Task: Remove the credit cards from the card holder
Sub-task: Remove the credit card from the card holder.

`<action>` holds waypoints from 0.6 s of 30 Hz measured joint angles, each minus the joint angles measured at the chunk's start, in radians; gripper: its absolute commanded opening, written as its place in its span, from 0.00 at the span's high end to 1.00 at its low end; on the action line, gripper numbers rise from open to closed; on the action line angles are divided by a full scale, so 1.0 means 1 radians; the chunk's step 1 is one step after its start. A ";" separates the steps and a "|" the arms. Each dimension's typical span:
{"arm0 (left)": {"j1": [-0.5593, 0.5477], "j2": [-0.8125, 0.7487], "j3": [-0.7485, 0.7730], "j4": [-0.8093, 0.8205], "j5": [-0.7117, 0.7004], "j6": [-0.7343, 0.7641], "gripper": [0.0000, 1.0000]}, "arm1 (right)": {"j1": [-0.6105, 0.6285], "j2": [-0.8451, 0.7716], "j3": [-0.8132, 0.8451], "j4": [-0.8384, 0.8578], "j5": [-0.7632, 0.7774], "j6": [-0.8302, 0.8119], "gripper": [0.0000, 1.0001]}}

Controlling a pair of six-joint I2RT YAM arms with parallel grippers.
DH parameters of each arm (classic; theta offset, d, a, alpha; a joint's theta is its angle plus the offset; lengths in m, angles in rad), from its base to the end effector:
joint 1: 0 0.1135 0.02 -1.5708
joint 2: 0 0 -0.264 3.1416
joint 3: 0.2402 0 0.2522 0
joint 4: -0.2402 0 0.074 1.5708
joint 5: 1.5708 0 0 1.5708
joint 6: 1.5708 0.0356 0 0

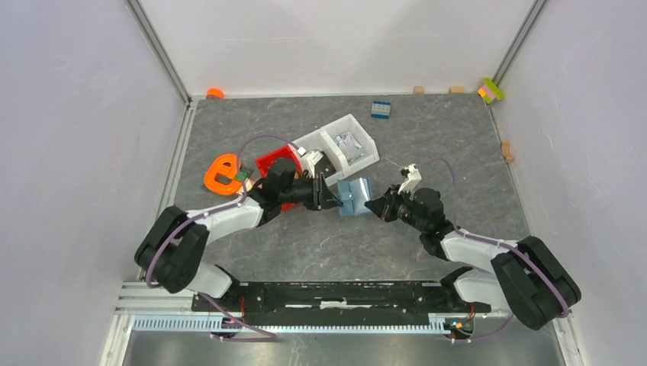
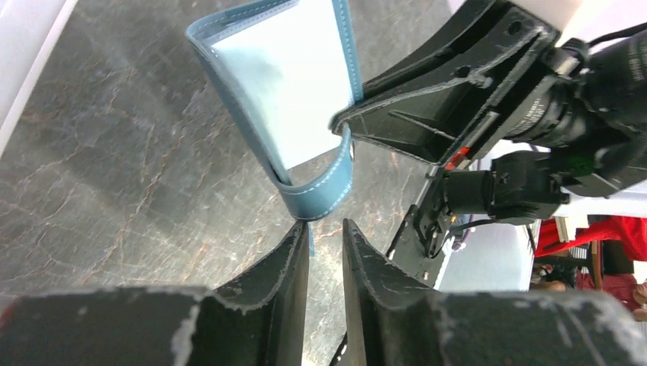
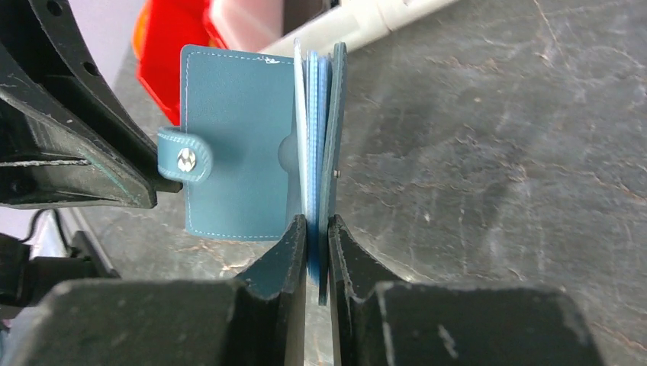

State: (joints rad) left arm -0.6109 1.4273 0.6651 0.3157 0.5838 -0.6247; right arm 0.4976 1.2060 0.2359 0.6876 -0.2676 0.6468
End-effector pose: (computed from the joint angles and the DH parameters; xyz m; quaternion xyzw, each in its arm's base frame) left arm 0.2299 -0.1849 0.2043 0.1478 0.8114 -0.4942 0.2751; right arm 0.1869 0.1122 0.1618 -0.0208 0.7962 0.4119 0.4426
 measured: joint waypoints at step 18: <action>0.003 0.301 0.127 -0.132 -0.006 0.009 0.30 | 0.057 0.067 0.094 -0.196 0.120 -0.097 0.79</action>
State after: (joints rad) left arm -0.6083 1.7287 0.7925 0.1833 0.5774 -0.6155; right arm 0.5545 1.2728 0.3302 0.4911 -0.1474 0.5495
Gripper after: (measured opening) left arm 0.711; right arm 0.207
